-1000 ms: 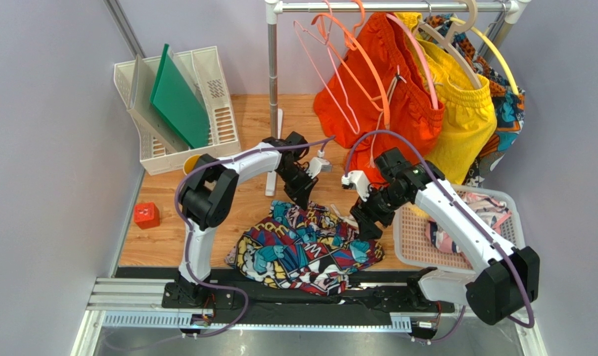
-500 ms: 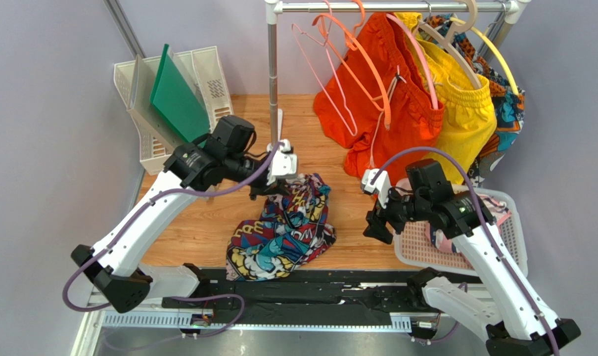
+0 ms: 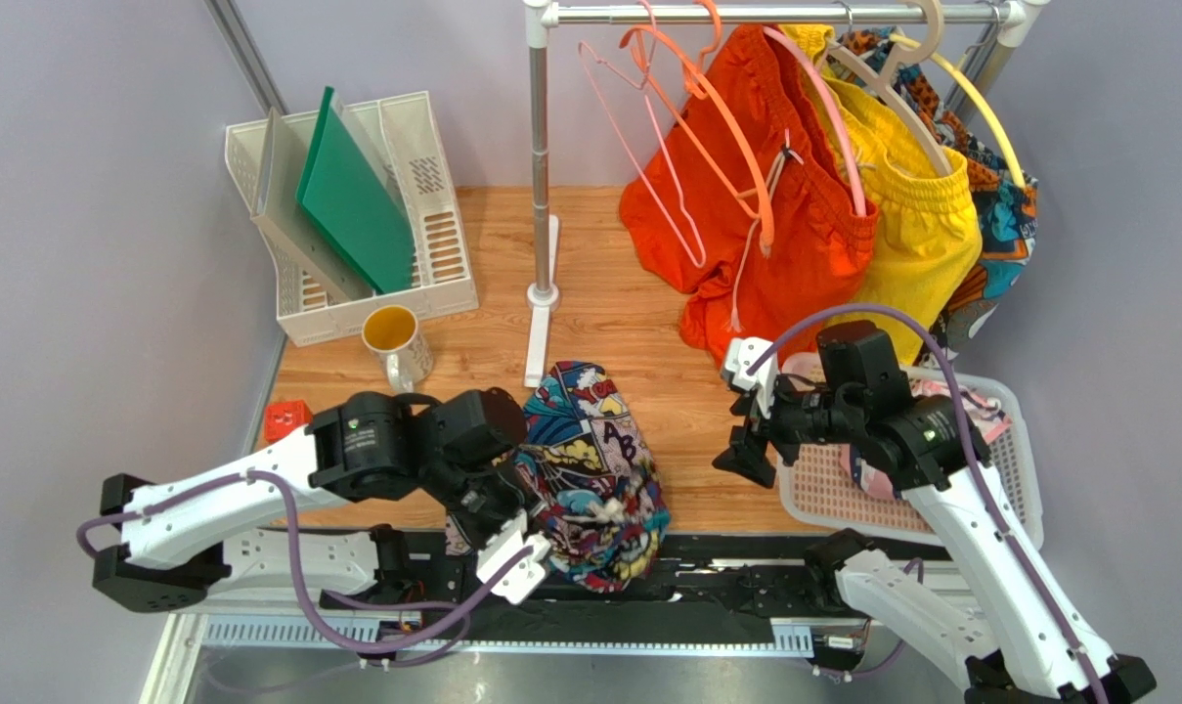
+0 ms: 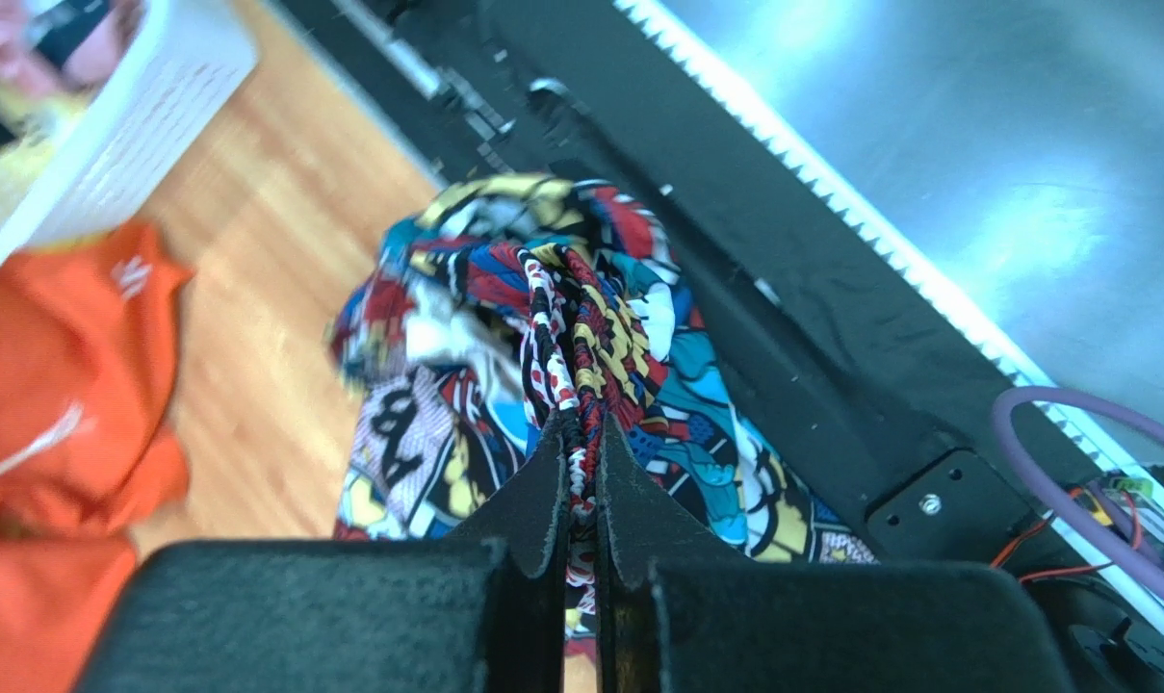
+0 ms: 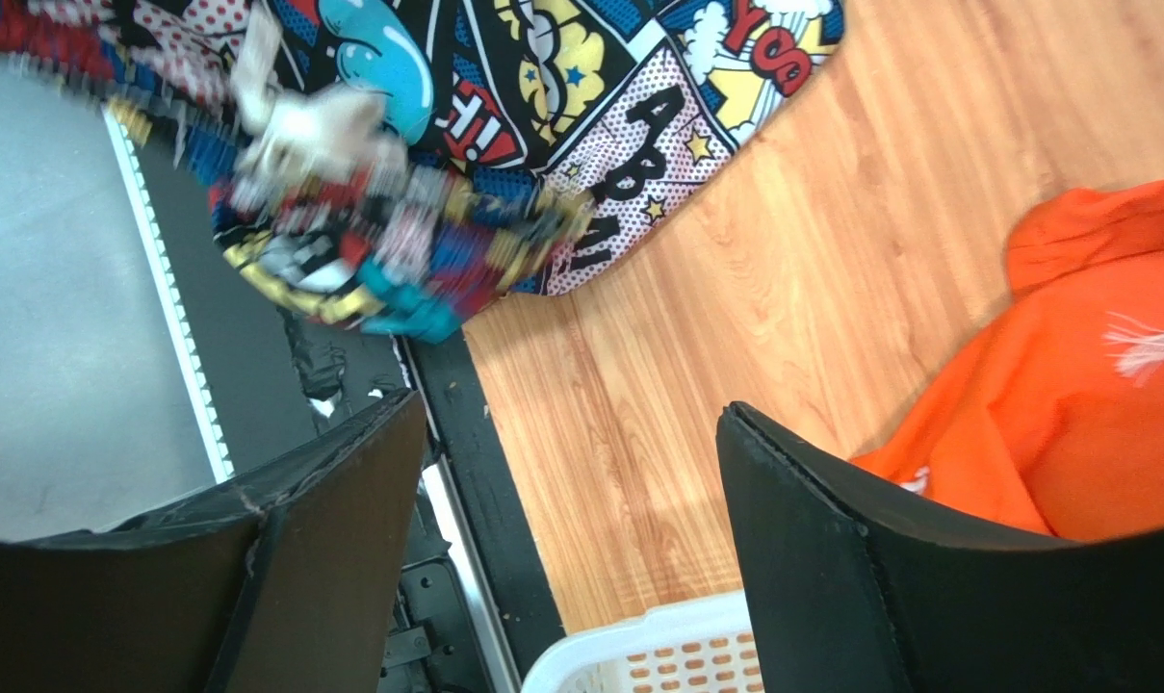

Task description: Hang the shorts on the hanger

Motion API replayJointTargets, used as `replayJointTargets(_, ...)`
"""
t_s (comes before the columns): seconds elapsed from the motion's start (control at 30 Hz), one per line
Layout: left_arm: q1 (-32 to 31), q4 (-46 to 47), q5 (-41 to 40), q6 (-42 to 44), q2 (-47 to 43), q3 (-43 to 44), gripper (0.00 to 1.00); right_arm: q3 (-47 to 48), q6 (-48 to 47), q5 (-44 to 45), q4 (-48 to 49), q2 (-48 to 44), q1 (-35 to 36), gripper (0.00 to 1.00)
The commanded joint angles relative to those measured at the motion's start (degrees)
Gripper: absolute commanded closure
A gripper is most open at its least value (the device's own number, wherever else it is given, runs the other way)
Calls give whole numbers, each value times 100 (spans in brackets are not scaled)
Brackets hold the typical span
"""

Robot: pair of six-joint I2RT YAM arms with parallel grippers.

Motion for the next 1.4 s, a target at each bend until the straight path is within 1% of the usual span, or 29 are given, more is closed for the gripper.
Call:
replayJointTargets(0.0, -300, 200, 17, 7, 371, -225, 100, -17, -27, -337, 81, 109, 15, 23)
replayJointTargets(0.03, -326, 157, -1, 78, 363, -356, 100, -44, -97, -399, 63, 92, 6, 22)
replayJointTargets(0.13, -415, 305, -395, 429, 74, -1268, 100, -219, -290, -654, -42, 65, 76, 17)
replayJointTargets(0.2, -406, 463, -703, 517, -269, -1569, 100, -298, -510, -690, -69, 144, 286, 13)
replayJointTargets(0.23, -406, 490, -774, 526, -470, -1805, 100, -403, -589, -698, -78, 179, 383, 13)
replayJointTargets(0.33, -406, 482, -915, 430, -752, -2035, 100, -754, -879, -541, 123, 285, 919, 12)
replayJointTargets(0.37, -406, 455, -941, 412, -805, -2053, 100, -895, -1010, -375, 403, 311, 1207, 12)
replayJointTargets(0.43, -406, 394, -985, 360, -911, -2089, 100, -1298, -1090, -129, 799, 346, 1516, 12)
replayJointTargets(0.47, -406, 385, -994, 342, -946, -2089, 100, -1414, -1160, 125, 1279, 372, 1770, 12)
replayJointTargets(0.53, -406, 315, -1020, 351, -1025, -2071, 100, -1581, -1292, 215, 1852, 564, 1904, 11)
replayJointTargets(0.6, -406, 227, -1029, 324, -1052, -2036, 100, -1670, -1441, 338, 2144, 785, 1957, 10)
replayJointTargets(0.63, -406, 192, -1047, 324, -1052, -2001, 100, -1670, -1503, 443, 2320, 1073, 1949, 10)
replayJointTargets(0.77, -406, 165, -1073, 254, -1070, -1975, 100, -1696, -2082, 313, 2549, 1488, 1966, 10)
replayJointTargets(0.83, -406, 200, -1082, 193, -1044, -1975, 100, -1749, -2189, 260, 2699, 1585, 2036, 10)
replayJointTargets(0.93, -406, 270, -1213, 26, -1017, -1992, 100, -1845, -2539, 356, 2620, 1779, 2456, 12)
replayJointTargets(1.0, -388, 297, -1249, -115, -1087, -2062, 100, -2125, -2724, 444, 2664, 1674, 2616, 12)
replayJointTargets(1.1, -283, 279, -1223, -273, -1245, -2115, 100, -2381, -2971, 646, 2761, 1586, 2853, 21)
replayJointTargets(1.13, -222, 297, -1197, -369, -1254, -2098, 100, -2399, -2945, 759, 2822, 1603, 2932, 32)
replayJointTargets(1.2, 24, 411, -1126, -545, -1246, -1984, 100, -2373, -2901, 892, 2849, 1778, 2942, 49)
replayJointTargets(1.23, 129, 463, -1082, -755, -1228, -1914, 100, -2260, -2866, 1136, 2831, 1866, 2950, 79)
replayJointTargets(1.27, 243, 534, -1021, -870, -1210, -1826, 100, -2172, -2622, 1339, 2822, 1954, 2942, 97)
replayJointTargets(1.3, 575, 560, -916, -1010, -1149, -1608, 100, -2032, -2455, 1584, 2831, 2016, 2933, 100)
replayJointTargets(1.33, 753, 587, -845, -1325, -1114, -1466, 100, -1743, -2279, 1917, 2770, 2138, 2828, 100)
replayJointTargets(1.37, 1198, 578, -714, -1493, -1018, -1125, 100, -1531, -2120, 2008, 2622, 2130, 2723, 100)
